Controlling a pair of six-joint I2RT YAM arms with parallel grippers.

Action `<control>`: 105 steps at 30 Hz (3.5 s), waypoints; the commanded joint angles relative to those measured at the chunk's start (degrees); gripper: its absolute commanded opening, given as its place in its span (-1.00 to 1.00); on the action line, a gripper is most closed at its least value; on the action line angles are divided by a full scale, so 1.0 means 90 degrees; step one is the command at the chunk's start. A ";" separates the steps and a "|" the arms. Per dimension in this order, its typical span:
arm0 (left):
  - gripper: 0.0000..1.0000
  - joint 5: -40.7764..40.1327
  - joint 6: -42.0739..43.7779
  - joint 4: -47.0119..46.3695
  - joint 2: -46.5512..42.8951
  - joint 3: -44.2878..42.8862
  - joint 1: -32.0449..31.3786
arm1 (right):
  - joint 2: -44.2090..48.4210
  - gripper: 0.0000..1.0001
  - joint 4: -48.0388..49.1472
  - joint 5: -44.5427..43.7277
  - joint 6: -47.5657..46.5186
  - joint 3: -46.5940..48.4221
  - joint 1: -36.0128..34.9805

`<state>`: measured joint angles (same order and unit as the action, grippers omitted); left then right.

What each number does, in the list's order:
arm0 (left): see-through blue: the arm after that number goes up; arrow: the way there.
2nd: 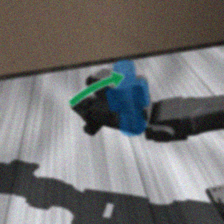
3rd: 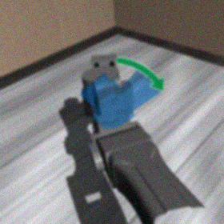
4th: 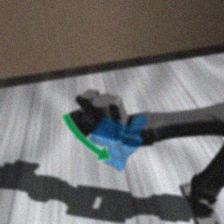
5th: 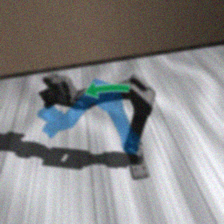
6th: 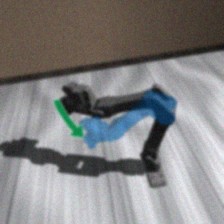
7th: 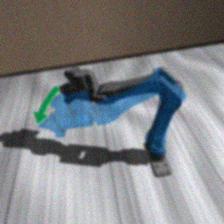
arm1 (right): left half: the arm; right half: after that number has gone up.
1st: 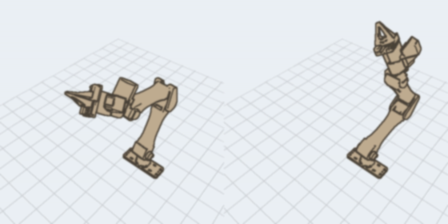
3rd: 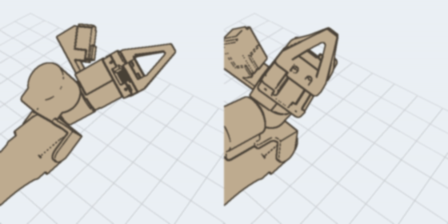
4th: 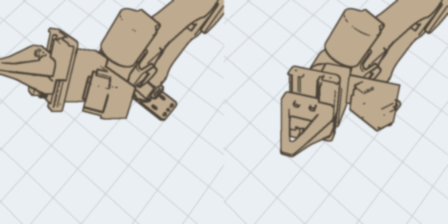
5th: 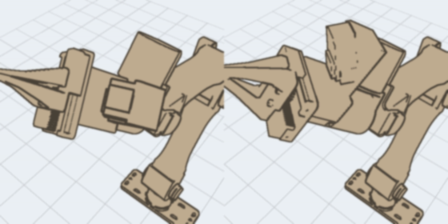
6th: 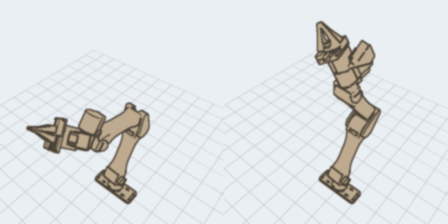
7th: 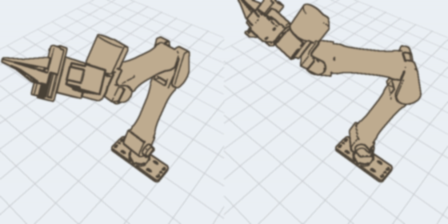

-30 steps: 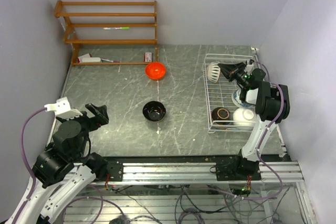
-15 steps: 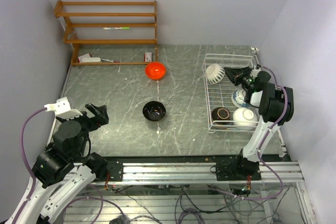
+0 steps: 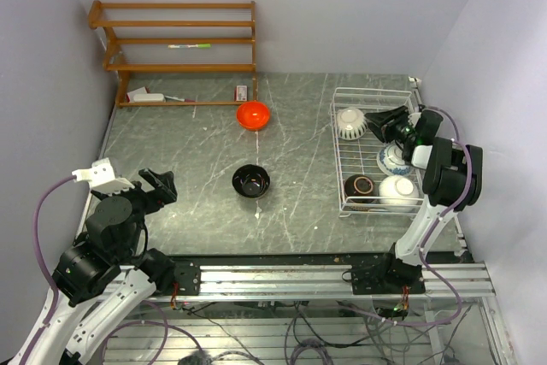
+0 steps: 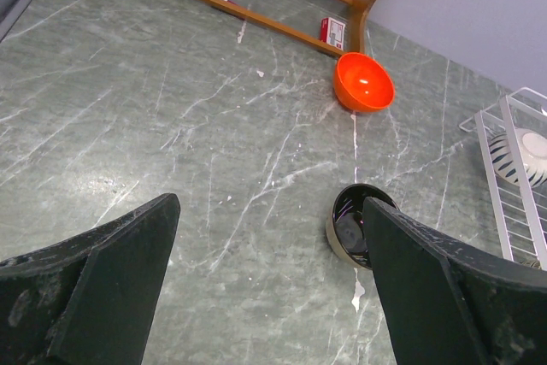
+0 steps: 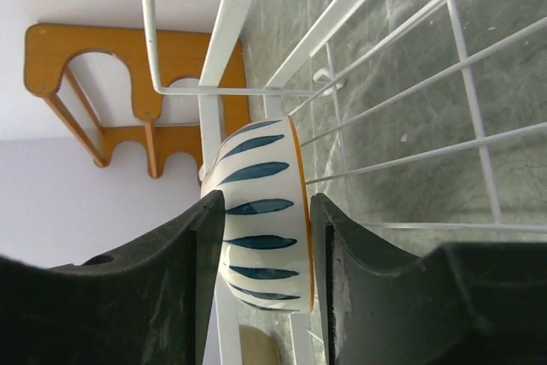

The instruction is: Load the bowls into the dish rack

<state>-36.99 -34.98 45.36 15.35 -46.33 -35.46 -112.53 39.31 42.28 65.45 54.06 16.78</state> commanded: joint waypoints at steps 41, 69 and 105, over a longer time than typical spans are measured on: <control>0.98 -0.0011 0.0000 -0.0098 -0.0073 -0.0114 -0.0053 | 0.1072 0.47 -0.6302 -0.6115 -0.5211 0.2919 -0.2683; 0.98 0.0147 0.0087 -0.0197 -0.0023 -0.0076 -0.0054 | 0.0812 0.49 -0.6281 -0.6517 -0.5313 0.2262 -0.2826; 0.98 0.0294 0.0128 -0.0266 0.0009 -0.0049 -0.0053 | 0.4150 0.62 -0.6348 -0.6309 -0.5103 0.0128 -0.3029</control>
<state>-34.41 -34.24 44.80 15.62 -46.33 -35.48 -80.68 -18.00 -15.03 20.36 54.94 -9.28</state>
